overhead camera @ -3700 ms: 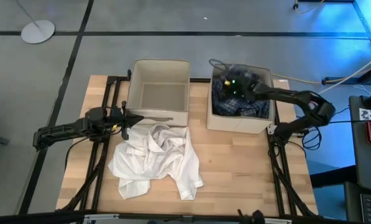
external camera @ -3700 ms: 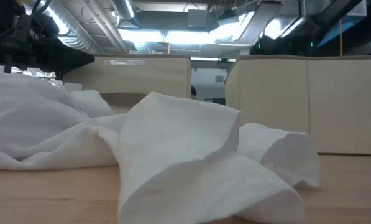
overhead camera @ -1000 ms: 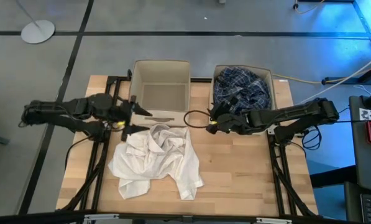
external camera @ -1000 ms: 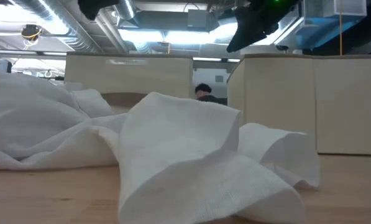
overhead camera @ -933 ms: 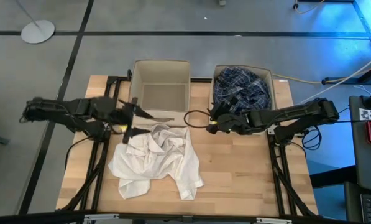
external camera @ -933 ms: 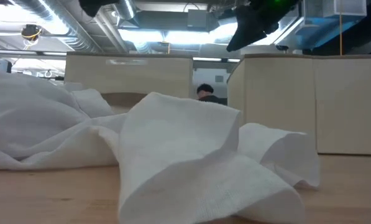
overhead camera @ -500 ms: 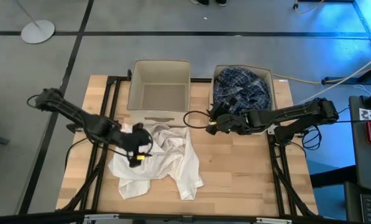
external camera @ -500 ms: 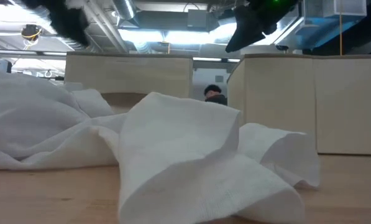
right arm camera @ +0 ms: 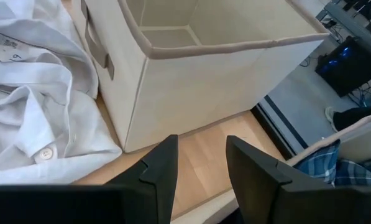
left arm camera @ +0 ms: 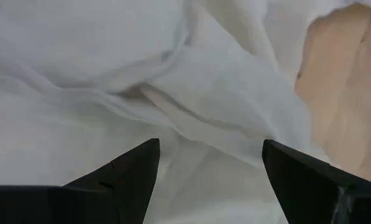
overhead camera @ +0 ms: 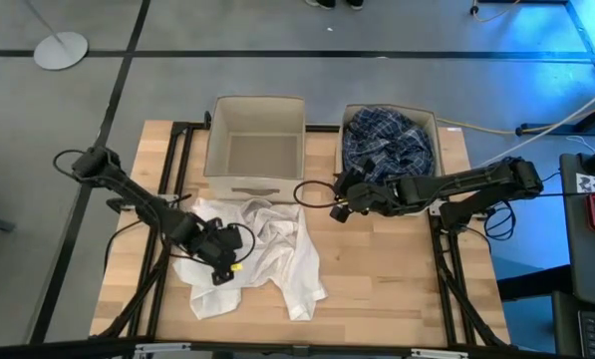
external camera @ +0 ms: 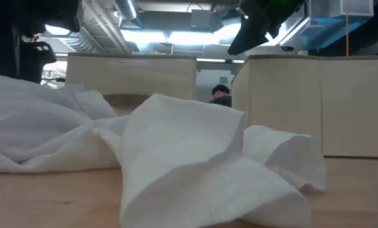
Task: Sort clothes
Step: Put the white shirt in the left laundry organizer
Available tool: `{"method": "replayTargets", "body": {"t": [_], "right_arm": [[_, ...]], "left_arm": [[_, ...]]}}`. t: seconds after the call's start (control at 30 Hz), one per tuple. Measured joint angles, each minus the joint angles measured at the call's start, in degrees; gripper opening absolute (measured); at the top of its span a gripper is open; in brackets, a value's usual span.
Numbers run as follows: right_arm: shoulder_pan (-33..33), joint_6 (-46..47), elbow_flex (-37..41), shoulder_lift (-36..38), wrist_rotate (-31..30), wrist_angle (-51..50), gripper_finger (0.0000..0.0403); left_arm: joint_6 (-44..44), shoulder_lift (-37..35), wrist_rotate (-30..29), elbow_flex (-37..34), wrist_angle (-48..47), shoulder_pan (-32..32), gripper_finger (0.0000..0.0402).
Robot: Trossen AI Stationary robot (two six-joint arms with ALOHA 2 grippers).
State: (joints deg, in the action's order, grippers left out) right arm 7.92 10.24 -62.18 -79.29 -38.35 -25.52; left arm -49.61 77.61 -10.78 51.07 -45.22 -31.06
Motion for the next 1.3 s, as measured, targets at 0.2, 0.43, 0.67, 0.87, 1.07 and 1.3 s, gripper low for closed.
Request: {"method": "replayTargets", "body": {"t": [0.2,0.43,0.67,0.87,1.07,1.3], "right_arm": [[0.0,0.0,0.0,0.0,0.0,0.0,0.014],[0.0,0.0,0.0,0.0,0.0,0.0,0.014],[0.0,0.3,0.0,0.0,0.5,0.0,0.014],[0.0,1.6,0.0,-0.1,0.5,0.0,0.014],[0.0,1.9,0.0,-1.9,2.5,0.1,0.014],[0.2,1.7,-0.3,-5.1,5.1,0.8,0.014]], "left_arm": [[-2.5,4.0,-2.4,0.0,5.9,-1.6,0.0276],[-4.2,10.8,-12.6,0.0,6.3,-1.5,0.0276],[-10.0,19.5,-24.2,0.0,8.6,-1.1,0.0276],[-10.2,26.3,-26.2,0.3,13.1,-0.3,0.0263],[-8.2,28.1,-26.3,0.3,16.4,0.0,0.019],[-2.1,28.4,-25.4,0.2,19.8,0.0,0.0055]]}}
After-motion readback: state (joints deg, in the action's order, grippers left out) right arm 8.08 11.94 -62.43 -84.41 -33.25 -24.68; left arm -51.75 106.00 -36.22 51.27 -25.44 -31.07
